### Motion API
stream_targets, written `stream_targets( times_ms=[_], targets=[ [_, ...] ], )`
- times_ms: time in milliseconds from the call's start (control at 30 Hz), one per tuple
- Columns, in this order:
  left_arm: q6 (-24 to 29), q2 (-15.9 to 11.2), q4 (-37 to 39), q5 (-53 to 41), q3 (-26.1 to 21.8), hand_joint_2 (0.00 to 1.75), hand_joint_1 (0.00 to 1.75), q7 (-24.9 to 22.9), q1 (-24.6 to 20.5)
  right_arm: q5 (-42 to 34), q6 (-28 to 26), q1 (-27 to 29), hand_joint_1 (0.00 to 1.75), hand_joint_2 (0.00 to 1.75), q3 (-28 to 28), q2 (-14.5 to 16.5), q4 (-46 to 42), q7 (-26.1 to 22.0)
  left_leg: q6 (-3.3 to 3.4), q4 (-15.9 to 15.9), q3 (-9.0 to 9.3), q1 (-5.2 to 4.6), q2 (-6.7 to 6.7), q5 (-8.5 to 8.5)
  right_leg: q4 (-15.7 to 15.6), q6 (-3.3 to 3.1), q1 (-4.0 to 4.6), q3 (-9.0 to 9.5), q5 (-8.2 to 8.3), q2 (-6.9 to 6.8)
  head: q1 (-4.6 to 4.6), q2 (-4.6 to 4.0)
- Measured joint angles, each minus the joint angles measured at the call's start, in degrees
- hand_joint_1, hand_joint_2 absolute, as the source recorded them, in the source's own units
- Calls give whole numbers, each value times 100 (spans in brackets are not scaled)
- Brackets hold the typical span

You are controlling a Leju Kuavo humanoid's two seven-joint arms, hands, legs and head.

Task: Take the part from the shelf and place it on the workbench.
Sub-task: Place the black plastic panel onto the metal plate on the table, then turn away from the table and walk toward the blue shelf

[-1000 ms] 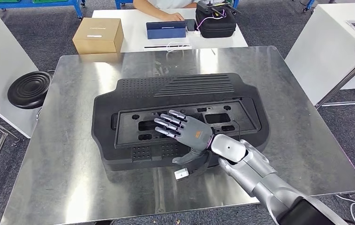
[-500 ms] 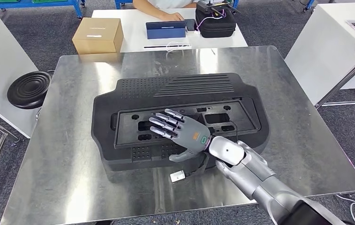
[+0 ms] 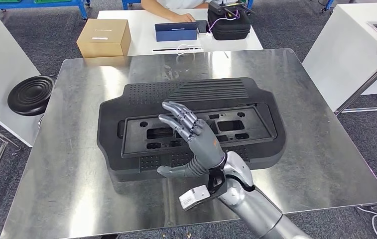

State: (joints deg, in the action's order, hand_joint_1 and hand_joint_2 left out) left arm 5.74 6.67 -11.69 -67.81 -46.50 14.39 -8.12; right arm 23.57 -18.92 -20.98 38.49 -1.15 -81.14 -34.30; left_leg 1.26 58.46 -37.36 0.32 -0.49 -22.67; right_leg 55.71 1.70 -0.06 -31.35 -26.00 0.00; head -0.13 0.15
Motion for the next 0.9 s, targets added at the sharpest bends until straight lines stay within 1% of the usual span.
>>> stream_targets(
  times_ms=[33,100,167,267,433,567,633,733,900],
  targets=[
    [12,-2,0,31,-3,0,0,14,20,-456,353,103,0,0,-115,67,-160,23,-2,0,0,0,0,-2,0,-2,0,-13,-2,0,1,0],
    [26,-9,0,88,-15,0,0,43,59,-1330,998,290,0,87,-366,211,-426,102,-5,-1,0,0,-1,-5,-1,-10,0,-35,-10,0,1,1],
    [44,-16,0,128,-30,0,0,67,96,-2119,1525,462,0,175,-615,360,-636,185,-7,-1,0,0,-1,-7,-1,-16,0,-39,-15,0,1,1],
    [82,-25,0,185,-55,0,0,98,140,-3035,2077,706,0,175,-895,559,-916,287,-7,-1,0,0,-2,-8,-1,-15,0,-37,-14,-1,1,1],
    [102,-38,0,234,-104,0,0,131,191,-3648,2429,972,0,175,-1113,741,-1260,422,-10,-1,0,-1,-2,-10,-1,-14,0,-37,-14,-1,0,1],
    [131,-43,0,330,-182,0,0,193,224,-4764,3223,1246,0,175,-1180,788,-1599,671,-12,-1,0,0,-3,-15,-1,-10,0,-37,-19,-1,0,0],
    [149,-46,0,374,-219,0,0,234,253,-5180,3613,1432,0,175,-1184,780,-1797,739,-15,-1,1,0,-3,-19,-1,-6,0,-36,-23,-1,0,0],
    [180,-50,0,452,-305,0,0,293,302,-5447,3994,1747,0,175,-1197,727,-2083,781,-17,-1,3,0,-3,-25,-1,-7,-1,-35,-28,-1,1,0],
    [193,-58,0,568,-434,0,0,423,377,-5468,4250,2247,0,175,-1314,603,-2423,744,-12,-1,4,-1,-2,-33,-2,-8,-1,-33,-31,-1,1,0]
  ],
)
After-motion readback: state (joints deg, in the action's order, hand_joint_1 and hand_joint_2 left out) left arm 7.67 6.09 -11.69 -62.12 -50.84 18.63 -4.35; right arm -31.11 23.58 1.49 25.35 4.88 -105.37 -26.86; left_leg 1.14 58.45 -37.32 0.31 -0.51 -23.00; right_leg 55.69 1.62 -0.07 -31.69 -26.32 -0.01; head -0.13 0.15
